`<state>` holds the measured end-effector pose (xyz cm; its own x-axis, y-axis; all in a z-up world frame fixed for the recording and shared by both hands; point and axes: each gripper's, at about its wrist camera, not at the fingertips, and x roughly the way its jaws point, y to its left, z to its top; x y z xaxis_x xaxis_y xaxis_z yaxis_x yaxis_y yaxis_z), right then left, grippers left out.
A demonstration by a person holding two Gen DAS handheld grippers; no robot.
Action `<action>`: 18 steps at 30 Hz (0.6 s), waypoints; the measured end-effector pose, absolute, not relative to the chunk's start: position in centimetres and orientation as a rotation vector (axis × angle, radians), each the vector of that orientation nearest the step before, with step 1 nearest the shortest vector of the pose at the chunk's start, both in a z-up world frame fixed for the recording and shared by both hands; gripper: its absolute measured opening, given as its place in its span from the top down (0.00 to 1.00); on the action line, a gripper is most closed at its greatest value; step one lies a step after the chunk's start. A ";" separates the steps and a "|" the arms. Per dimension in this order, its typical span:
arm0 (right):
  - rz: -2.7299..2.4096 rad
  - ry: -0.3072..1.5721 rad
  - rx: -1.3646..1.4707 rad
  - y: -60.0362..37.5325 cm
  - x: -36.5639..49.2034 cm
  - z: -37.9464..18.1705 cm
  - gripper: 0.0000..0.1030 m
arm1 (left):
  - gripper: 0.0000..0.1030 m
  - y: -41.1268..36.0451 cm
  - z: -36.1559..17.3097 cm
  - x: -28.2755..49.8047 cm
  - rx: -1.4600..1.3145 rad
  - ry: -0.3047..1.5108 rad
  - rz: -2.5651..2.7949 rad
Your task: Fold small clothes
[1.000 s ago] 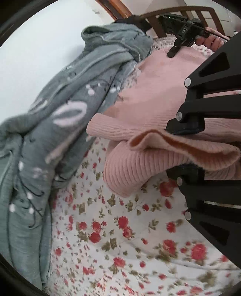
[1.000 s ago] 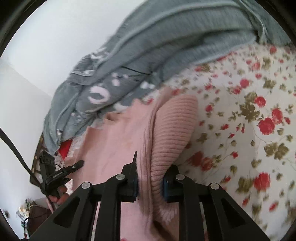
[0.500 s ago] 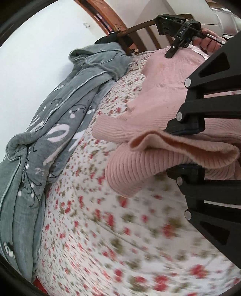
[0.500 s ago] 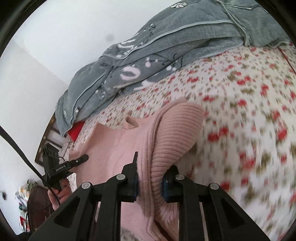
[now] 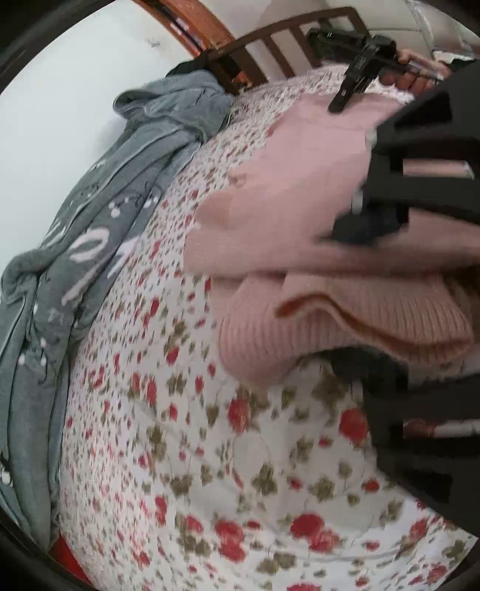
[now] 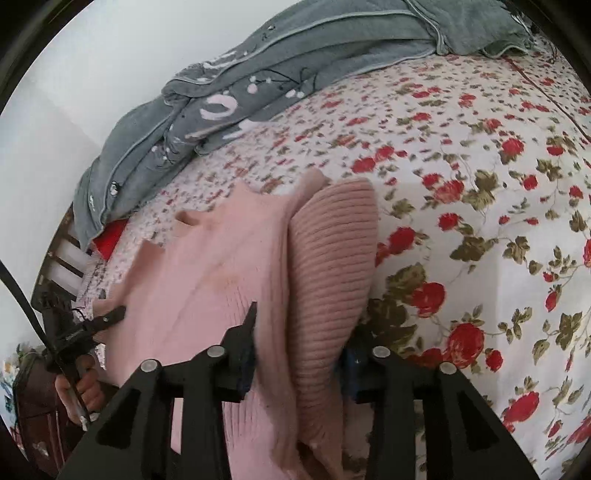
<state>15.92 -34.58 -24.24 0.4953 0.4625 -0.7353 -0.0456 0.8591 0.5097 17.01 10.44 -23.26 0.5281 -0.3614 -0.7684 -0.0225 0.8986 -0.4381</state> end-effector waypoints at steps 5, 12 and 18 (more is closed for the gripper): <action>0.203 0.958 0.356 -35.3 14.3 -21.2 0.54 | 0.31 11.9 -23.9 16.4 -0.497 0.978 -0.240; 0.238 0.870 0.279 -31.2 14.4 -18.6 0.54 | 0.68 11.3 -24.6 17.0 -0.584 0.993 -0.326; 0.285 0.924 0.212 -26.8 15.6 -21.6 0.54 | 0.75 10.1 -22.5 16.8 -0.501 0.988 -0.300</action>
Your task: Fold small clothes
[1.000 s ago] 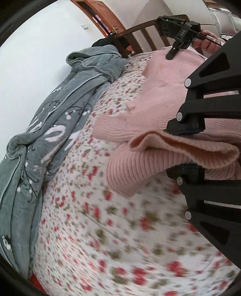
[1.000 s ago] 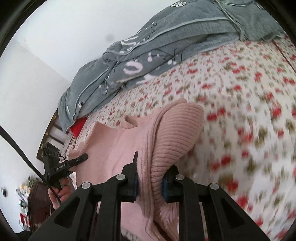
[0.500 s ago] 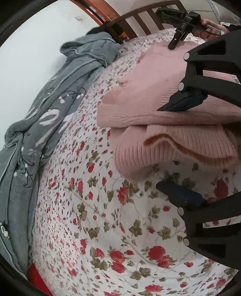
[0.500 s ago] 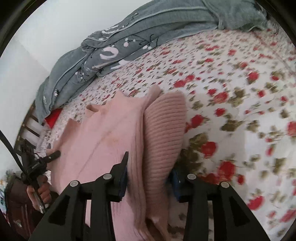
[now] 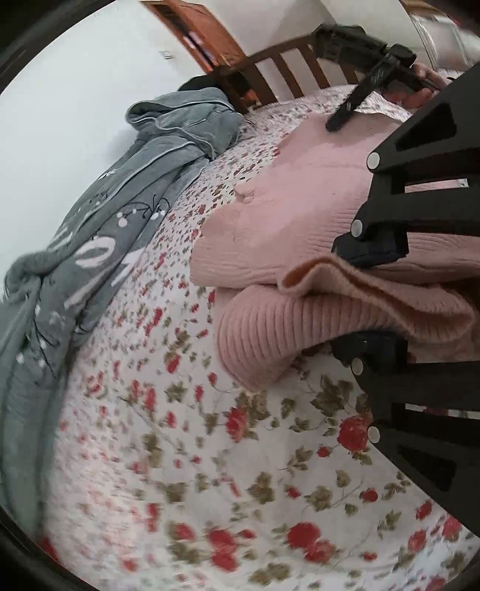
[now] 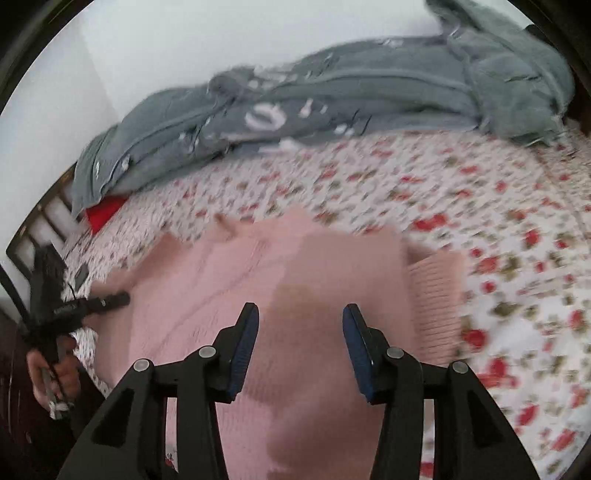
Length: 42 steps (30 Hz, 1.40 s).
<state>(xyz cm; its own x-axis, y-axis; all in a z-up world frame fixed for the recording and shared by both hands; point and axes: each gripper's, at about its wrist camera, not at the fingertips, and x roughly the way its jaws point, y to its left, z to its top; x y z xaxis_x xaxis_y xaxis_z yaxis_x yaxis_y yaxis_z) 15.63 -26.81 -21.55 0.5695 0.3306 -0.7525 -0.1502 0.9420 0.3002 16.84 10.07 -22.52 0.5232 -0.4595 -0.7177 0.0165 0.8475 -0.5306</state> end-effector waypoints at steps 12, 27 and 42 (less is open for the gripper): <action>0.294 0.850 0.203 -30.1 12.0 -18.4 0.56 | 0.76 4.6 -14.4 16.6 -0.338 0.984 -0.266; 0.242 0.757 0.290 -41.1 2.6 -16.1 0.56 | 0.83 -11.1 -10.6 16.8 -0.262 1.020 -0.337; 0.337 0.778 0.339 -39.3 3.6 -17.2 0.55 | 0.29 -15.8 -13.7 14.9 -0.196 1.047 -0.539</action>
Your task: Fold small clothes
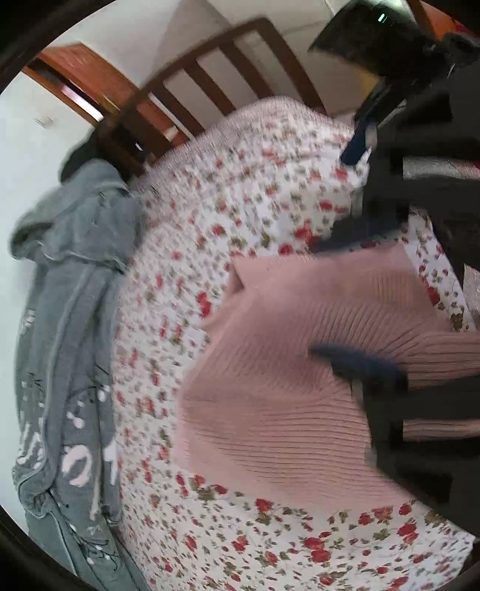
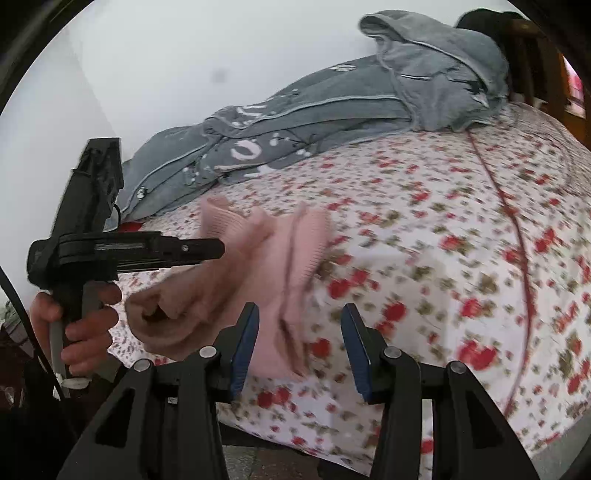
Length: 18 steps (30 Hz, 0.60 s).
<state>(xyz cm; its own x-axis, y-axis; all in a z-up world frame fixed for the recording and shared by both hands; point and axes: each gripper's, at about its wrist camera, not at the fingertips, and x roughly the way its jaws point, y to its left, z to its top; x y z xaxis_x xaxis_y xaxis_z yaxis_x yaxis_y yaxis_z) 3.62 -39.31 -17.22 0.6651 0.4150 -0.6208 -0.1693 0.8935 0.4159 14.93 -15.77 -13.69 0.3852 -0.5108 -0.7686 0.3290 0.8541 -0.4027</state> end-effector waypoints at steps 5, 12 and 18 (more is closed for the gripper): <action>0.455 0.781 0.423 -36.7 5.6 -16.4 0.52 | 0.25 -11.6 -11.2 13.9 -0.186 0.934 -0.488; 0.555 0.824 0.503 -32.6 6.6 -17.1 0.49 | 0.25 -5.4 -13.8 11.5 -0.122 0.954 -0.446; 0.596 0.911 0.569 -29.8 4.6 -18.6 0.48 | 0.25 -1.0 -16.4 9.8 -0.185 0.956 -0.366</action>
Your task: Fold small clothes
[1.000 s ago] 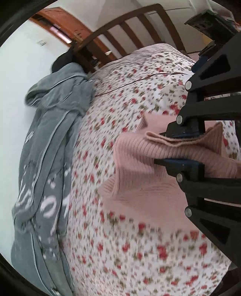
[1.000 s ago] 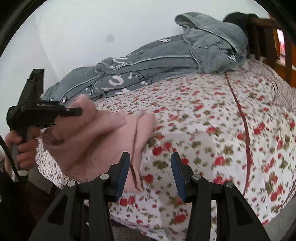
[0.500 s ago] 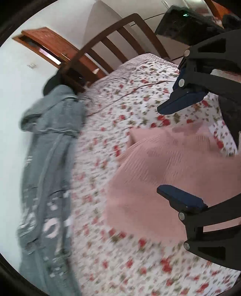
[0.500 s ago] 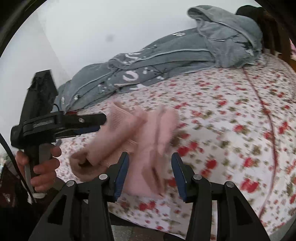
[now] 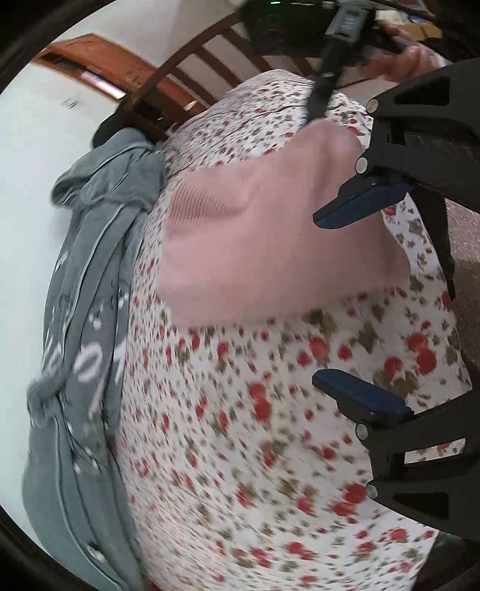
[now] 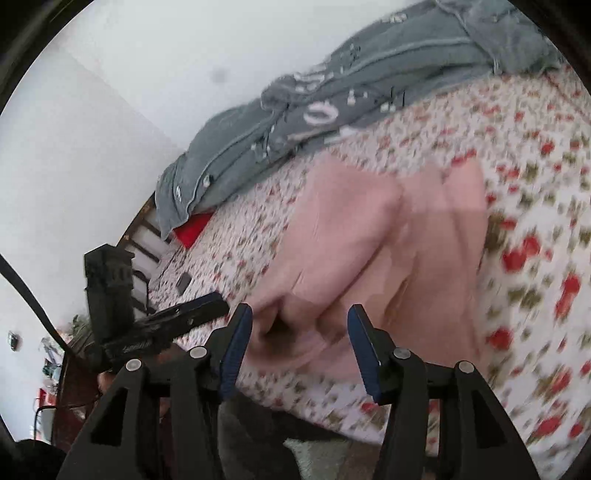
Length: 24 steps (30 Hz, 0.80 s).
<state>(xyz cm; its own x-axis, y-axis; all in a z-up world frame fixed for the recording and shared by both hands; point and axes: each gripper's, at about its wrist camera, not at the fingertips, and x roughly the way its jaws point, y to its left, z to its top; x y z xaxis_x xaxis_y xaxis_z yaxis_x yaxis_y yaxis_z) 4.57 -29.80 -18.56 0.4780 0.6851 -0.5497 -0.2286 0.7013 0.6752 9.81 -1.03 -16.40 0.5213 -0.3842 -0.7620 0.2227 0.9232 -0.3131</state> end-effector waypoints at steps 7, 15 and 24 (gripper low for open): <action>0.596 0.922 0.719 -27.6 3.5 -20.4 0.42 | 0.26 0.6 -18.6 10.5 -0.173 0.973 -0.310; 0.500 0.928 0.963 -28.5 6.2 -23.3 0.31 | 0.27 -1.3 -20.5 10.9 -0.123 0.985 -0.368; 0.437 1.042 0.932 -27.5 6.8 -25.3 0.26 | 0.27 0.8 -20.9 11.6 -0.191 0.995 -0.382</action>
<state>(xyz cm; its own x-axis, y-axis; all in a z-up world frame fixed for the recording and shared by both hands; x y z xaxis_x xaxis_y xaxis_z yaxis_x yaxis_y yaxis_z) 6.83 -27.52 -25.34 0.4681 0.7013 -0.5377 0.1084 0.5583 0.8225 11.58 0.78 -20.85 0.4854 -0.3975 -0.7787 0.2251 0.9175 -0.3280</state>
